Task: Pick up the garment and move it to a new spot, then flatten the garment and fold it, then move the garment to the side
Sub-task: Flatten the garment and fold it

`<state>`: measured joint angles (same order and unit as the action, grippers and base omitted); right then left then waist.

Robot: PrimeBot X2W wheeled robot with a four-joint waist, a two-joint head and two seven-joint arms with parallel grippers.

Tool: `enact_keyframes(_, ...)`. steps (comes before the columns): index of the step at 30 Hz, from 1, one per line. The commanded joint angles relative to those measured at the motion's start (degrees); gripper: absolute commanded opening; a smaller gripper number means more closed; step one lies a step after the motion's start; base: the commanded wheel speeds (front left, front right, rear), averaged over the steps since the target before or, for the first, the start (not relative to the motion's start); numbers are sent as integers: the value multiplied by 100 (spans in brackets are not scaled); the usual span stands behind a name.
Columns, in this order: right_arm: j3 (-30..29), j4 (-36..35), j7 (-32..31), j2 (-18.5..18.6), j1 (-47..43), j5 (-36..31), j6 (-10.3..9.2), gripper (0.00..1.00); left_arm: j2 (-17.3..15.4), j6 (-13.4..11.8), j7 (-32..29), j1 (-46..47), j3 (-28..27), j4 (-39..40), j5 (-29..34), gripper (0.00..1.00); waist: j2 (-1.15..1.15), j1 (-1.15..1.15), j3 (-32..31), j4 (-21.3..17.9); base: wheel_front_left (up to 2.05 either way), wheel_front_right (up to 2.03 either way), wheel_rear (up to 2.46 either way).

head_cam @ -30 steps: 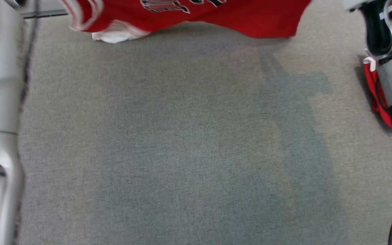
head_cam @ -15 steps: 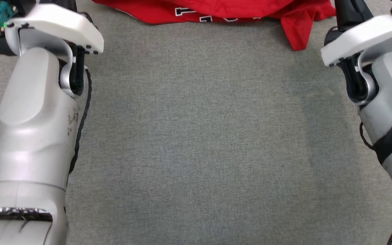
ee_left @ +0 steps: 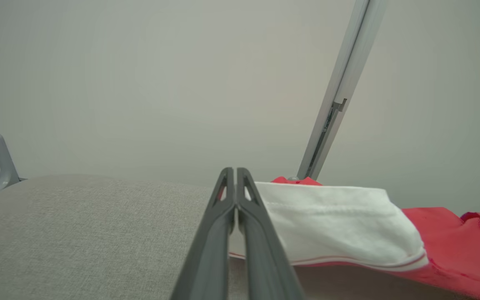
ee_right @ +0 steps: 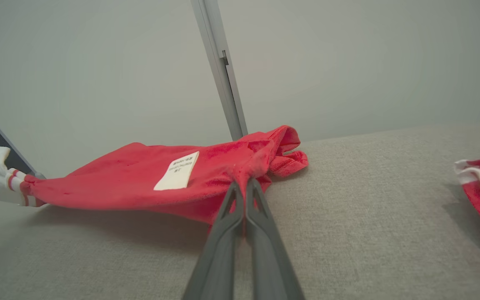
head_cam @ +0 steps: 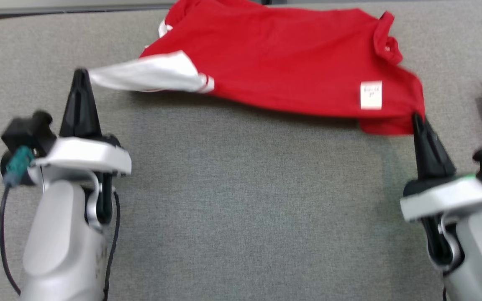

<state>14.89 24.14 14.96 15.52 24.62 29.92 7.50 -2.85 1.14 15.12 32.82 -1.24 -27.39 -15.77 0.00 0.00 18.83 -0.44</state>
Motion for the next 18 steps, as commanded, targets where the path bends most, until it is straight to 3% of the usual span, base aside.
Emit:
enact_keyframes(1,-212,-306,22,-60,-460,-106,-3,0,-18,-46,-1,-399,36,308,-7,0,0,0,-254,32,0,0,0)
enact_keyframes(10,-529,-1286,-27,-320,-2232,-491,-6,0,-20,-398,-13,-2247,275,1771,269,0,0,0,-886,14,0,0,0)
enact_keyframes(18,-765,-2314,-600,-592,-3551,-890,-3,0,-111,-848,-581,-3844,237,3427,469,0,0,0,-1465,-20,0,0,0)
